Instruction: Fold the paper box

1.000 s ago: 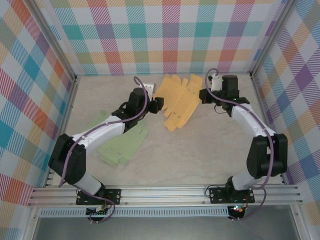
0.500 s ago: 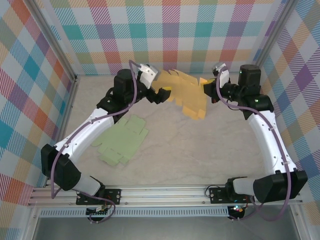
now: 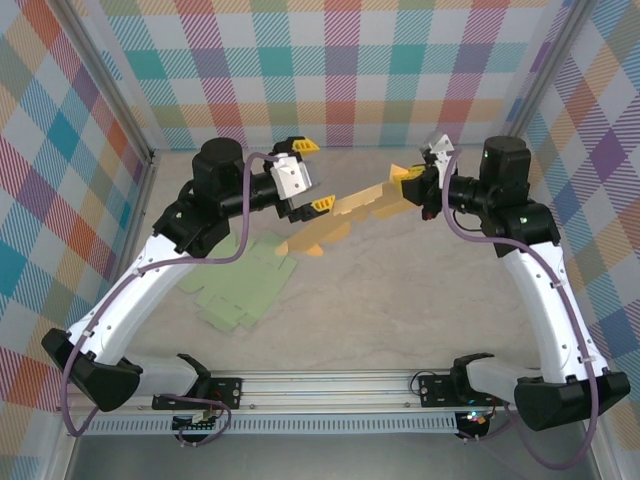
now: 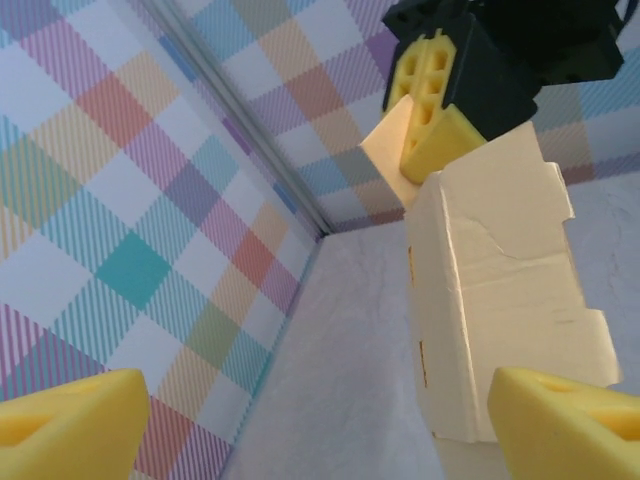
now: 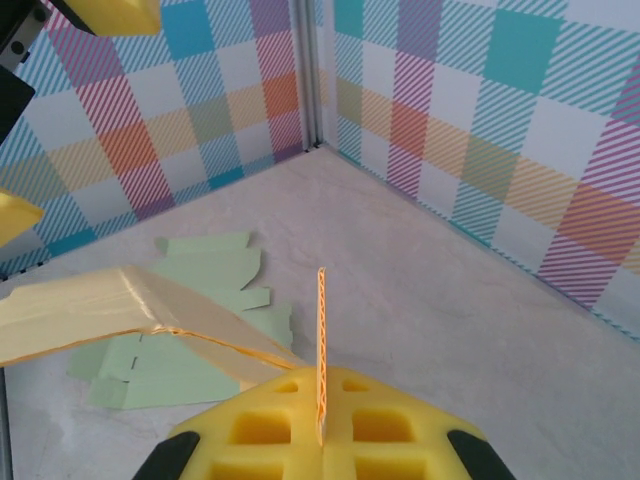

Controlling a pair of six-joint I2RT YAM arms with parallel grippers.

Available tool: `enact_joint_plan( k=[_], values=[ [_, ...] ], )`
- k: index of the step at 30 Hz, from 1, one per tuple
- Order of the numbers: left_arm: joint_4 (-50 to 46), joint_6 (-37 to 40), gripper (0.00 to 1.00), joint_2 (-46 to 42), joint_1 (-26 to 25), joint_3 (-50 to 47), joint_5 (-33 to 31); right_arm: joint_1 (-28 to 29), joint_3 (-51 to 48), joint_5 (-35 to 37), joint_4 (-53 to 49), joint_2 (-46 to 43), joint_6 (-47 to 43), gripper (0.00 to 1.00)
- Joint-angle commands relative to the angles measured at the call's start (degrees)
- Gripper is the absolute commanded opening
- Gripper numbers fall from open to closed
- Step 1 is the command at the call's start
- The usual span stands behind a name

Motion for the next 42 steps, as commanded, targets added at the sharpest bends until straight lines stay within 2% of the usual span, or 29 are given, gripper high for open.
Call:
enact_joint_plan(
  k=[1, 9, 12, 17, 21, 23, 25, 27, 28, 31, 35, 37, 38, 39, 40, 42],
  values=[
    [-11.7, 5.9, 0.86, 1.2, -3.0, 4.2, 1.6, 1.7, -0.7, 2.9, -1.3, -0.1, -0.7, 0.0],
    [-17.1, 5.4, 0.91, 1.3, -10.3, 3.4, -5.8, 5.8, 0.5, 13.2, -4.7, 1.9, -2.4, 0.0],
    [-15.6, 5.1, 0.91, 2.3, -11.6, 2.8, -10.2, 7.7, 1.7, 15.2, -6.3, 3.1, -3.4, 0.0],
    [-12.4, 2.3, 0.83, 7.7, -12.8, 5.6, -22.9, 9.9, 1.7, 16.3, -5.7, 3.5, -3.9, 0.0],
    [-12.8, 1.6, 0.79, 10.2, -13.0, 6.6, -25.1, 10.5, 1.4, 17.2, -5.4, 3.5, -4.2, 0.0],
    [-10.1, 1.2, 0.77, 10.1, -13.0, 5.1, -26.4, 10.7, 1.4, 17.6, -5.5, 3.7, -4.4, 0.0],
    [-7.0, 1.0, 0.68, 9.8, -13.0, 3.5, -28.8, 10.8, 1.3, 17.7, -5.5, 3.7, -4.5, 0.0],
    [-5.5, 1.0, 0.52, 9.7, -13.0, 3.0, -30.2, 10.9, 1.2, 17.7, -5.5, 3.7, -4.7, 0.0],
    [-5.3, 1.0, 0.45, 9.6, -13.0, 3.0, -30.2, 11.0, 1.2, 17.8, -5.6, 3.8, -4.7, 0.0],
    [-5.3, 0.9, 0.34, 8.7, -13.0, 2.8, -28.7, 11.0, 1.0, 18.1, -5.6, 4.2, -4.8, 0.0],
    [-4.7, 0.3, 0.08, 7.5, -13.0, 1.6, -28.6, 11.1, 0.4, 18.7, -5.5, 4.5, -4.5, 0.0],
    [-3.8, 0.4, 0.0, 6.9, -13.0, 0.4, -29.0, 11.1, -0.3, 18.9, -4.9, 4.1, -4.1, 0.07],
    [-3.1, 0.4, 0.0, 6.5, -12.9, -0.6, -29.0, 11.2, -0.9, 19.0, -4.4, 3.7, -3.9, 0.12],
    [-2.8, 0.3, 0.0, 6.0, -12.6, -1.3, -28.5, 11.1, -1.5, 19.2, -3.9, 3.3, -3.6, 0.19],
    [-2.2, -0.1, 0.0, 5.2, -12.2, -2.1, -27.5, 11.1, -2.4, 19.5, -3.0, 2.8, -3.1, 0.32],
    [-0.4, -1.8, 0.0, 3.6, -10.5, -4.1, -25.0, 11.1, -5.0, 20.2, -1.0, 1.2, -2.6, 0.46]
  ],
)
